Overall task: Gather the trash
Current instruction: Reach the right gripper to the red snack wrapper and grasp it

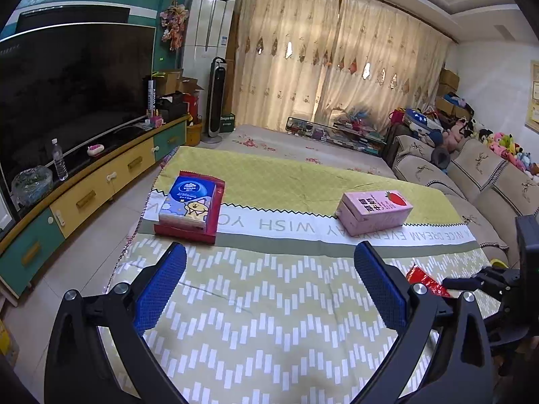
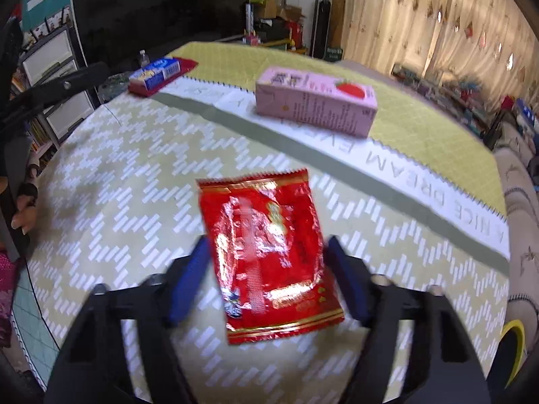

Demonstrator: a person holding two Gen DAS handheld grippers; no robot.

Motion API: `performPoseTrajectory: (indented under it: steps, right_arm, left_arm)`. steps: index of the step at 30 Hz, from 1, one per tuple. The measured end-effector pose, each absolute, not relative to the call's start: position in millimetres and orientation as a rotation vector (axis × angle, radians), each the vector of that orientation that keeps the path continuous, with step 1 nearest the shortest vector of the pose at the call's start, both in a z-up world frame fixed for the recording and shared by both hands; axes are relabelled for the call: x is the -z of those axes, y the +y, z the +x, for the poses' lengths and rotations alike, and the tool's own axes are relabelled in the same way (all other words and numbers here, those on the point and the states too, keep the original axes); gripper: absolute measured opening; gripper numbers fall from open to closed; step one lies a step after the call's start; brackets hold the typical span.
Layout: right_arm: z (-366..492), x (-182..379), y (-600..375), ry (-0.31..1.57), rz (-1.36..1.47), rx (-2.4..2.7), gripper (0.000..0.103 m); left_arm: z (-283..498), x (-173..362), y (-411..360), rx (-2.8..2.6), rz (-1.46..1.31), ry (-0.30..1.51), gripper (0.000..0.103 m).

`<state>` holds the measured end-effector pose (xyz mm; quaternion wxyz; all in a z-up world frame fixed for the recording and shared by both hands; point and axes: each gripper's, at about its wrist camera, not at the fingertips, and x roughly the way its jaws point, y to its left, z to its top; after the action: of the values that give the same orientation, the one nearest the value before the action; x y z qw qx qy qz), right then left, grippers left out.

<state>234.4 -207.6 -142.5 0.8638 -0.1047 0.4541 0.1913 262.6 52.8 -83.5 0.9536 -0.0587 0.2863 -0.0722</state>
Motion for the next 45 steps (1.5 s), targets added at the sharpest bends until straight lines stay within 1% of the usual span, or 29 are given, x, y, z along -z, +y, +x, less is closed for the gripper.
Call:
performPoseTrajectory:
  steps: [1, 2, 3, 4, 5, 7, 11, 17, 18, 19, 25, 29, 31, 32, 33, 34, 35, 37, 39, 40, 41, 43, 45]
  right_arm:
    - [234, 143, -209, 0.95, -0.217, -0.398, 0.056]
    - [232, 142, -212, 0.944, -0.216, -0.388, 0.047]
    - [232, 141, -215, 0.944, -0.208, -0.384, 0.044]
    - [231, 140, -220, 0.947, -0.183, -0.389, 0.037]
    - [228, 138, -227, 0.947, -0.156, -0.39, 0.027]
    - [225, 135, -238, 0.947, -0.111, -0.386, 0.022]
    - [213, 129, -265, 0.921, -0.036, -0.35, 0.017]
    - [194, 107, -321, 0.848, 0.058, -0.253, 0.017]
    - [191, 105, -330, 0.841, 0.07, -0.234, 0.014]
    - [189, 103, -343, 0.833, 0.088, -0.207, 0.006]
    - [169, 104, -454, 0.81, 0.226, 0.05, 0.006]
    - [156, 110, -488, 0.816, 0.261, 0.113, 0.007]
    - [152, 108, -477, 0.807, 0.249, 0.042, 0.009]
    - [153, 107, -468, 0.801, 0.244, 0.01, 0.014]
    - [155, 105, -454, 0.798, 0.228, -0.04, 0.021]
    - [156, 104, -443, 0.795, 0.211, -0.072, 0.044]
    - [160, 102, -423, 0.783, 0.179, -0.128, 0.061]
    - [168, 100, -383, 0.778, 0.112, -0.251, 0.063]
    - [178, 104, -350, 0.807, 0.07, -0.344, 0.071]
    - [183, 106, -337, 0.816, 0.048, -0.371, 0.077]
    - [189, 109, -319, 0.824, -0.005, -0.398, 0.082]
    - [203, 117, -294, 0.856, -0.093, -0.409, 0.084]
    - [213, 122, -282, 0.888, -0.119, -0.42, 0.084]
  left_arm:
    - [262, 83, 52, 0.149, -0.117, 0.581, 0.098]
    - [261, 83, 51, 0.151, -0.117, 0.581, 0.098]
    - [261, 84, 50, 0.155, -0.116, 0.583, 0.098]
    - [261, 84, 49, 0.158, -0.115, 0.587, 0.098]
    - [261, 85, 48, 0.16, -0.112, 0.591, 0.098]
    - [262, 87, 44, 0.166, -0.105, 0.6, 0.098]
    - [262, 89, 34, 0.18, -0.078, 0.606, 0.098]
    - [261, 91, 23, 0.211, -0.063, 0.621, 0.098]
    - [262, 92, 19, 0.222, -0.058, 0.628, 0.098]
    - [262, 92, 17, 0.228, -0.055, 0.632, 0.098]
    - [261, 88, -2, 0.302, -0.054, 0.658, 0.098]
    - [262, 89, -15, 0.323, -0.032, 0.662, 0.098]
    - [263, 91, -18, 0.326, -0.031, 0.664, 0.098]
    - [264, 92, -18, 0.328, -0.033, 0.666, 0.098]
    - [264, 93, -19, 0.327, -0.034, 0.668, 0.098]
    - [264, 93, -19, 0.324, -0.033, 0.668, 0.098]
    - [264, 93, -18, 0.317, -0.033, 0.666, 0.098]
    - [264, 91, -15, 0.313, -0.039, 0.661, 0.098]
    - [262, 87, -10, 0.303, -0.045, 0.646, 0.098]
    - [262, 84, -7, 0.299, -0.046, 0.642, 0.098]
    - [261, 82, -4, 0.298, -0.047, 0.638, 0.098]
    - [260, 80, 0, 0.298, -0.046, 0.633, 0.098]
    - [261, 79, 4, 0.301, -0.043, 0.638, 0.098]
